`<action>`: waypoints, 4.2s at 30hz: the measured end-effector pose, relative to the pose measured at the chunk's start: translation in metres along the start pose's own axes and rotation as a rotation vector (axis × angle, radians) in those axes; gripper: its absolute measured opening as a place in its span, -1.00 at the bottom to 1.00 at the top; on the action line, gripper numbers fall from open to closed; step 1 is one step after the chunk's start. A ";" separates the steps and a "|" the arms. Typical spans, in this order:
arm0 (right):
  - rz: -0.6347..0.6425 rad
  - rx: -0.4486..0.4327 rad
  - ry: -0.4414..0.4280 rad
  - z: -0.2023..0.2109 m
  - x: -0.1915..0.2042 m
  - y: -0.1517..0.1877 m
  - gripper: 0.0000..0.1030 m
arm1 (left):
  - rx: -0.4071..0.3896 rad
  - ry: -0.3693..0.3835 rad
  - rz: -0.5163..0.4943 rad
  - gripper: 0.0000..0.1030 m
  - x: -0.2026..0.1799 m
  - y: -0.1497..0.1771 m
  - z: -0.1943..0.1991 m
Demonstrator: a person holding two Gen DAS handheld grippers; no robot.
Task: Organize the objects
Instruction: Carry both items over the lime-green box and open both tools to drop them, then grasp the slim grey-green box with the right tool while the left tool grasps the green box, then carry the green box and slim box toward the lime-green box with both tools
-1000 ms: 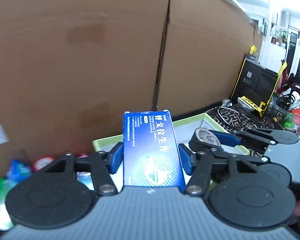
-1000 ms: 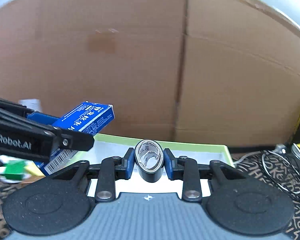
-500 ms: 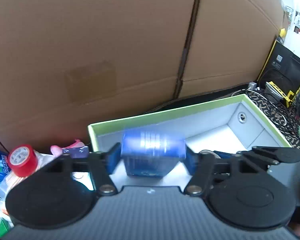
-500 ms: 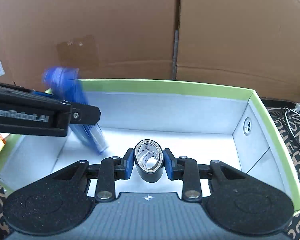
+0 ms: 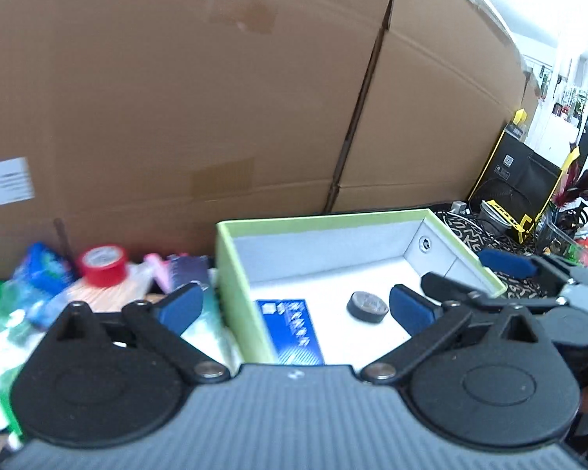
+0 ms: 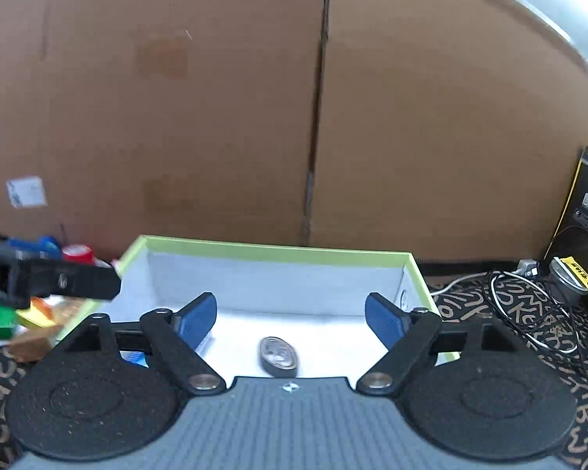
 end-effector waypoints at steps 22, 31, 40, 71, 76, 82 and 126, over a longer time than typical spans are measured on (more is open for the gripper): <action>0.132 0.103 -0.270 0.027 0.154 0.083 0.71 | -0.066 -0.264 0.168 1.00 0.092 0.143 0.140; 0.235 0.080 -0.282 0.001 0.188 0.070 0.42 | -0.051 -0.234 0.109 1.00 0.112 0.129 0.146; 0.207 0.159 -0.324 0.011 0.184 0.078 -0.49 | -0.022 -0.223 0.000 1.00 0.150 0.095 0.099; 0.098 0.169 -0.389 0.051 0.165 0.091 -0.28 | 0.105 -0.147 -0.189 0.94 0.096 0.138 0.107; 0.112 0.176 -0.374 0.038 0.173 0.086 -0.30 | 0.157 -0.071 -0.128 0.43 0.104 0.146 0.110; 0.118 0.186 -0.349 0.036 0.171 0.089 -0.47 | 0.164 -0.030 -0.160 0.81 0.093 0.152 0.124; 0.027 0.049 -0.387 0.057 0.126 0.056 -0.50 | 0.133 -0.024 -0.061 0.56 0.070 0.112 0.129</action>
Point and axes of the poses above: each gripper's, at about its wrist camera, not at the fingertips, and z roughly against the way its jaws point, x to its left, y to its underside, the point moved 3 cm from there along -z, roughly the way its jaws point, and after that the axes turned 6 degrees about y, right-handed, at the moved point
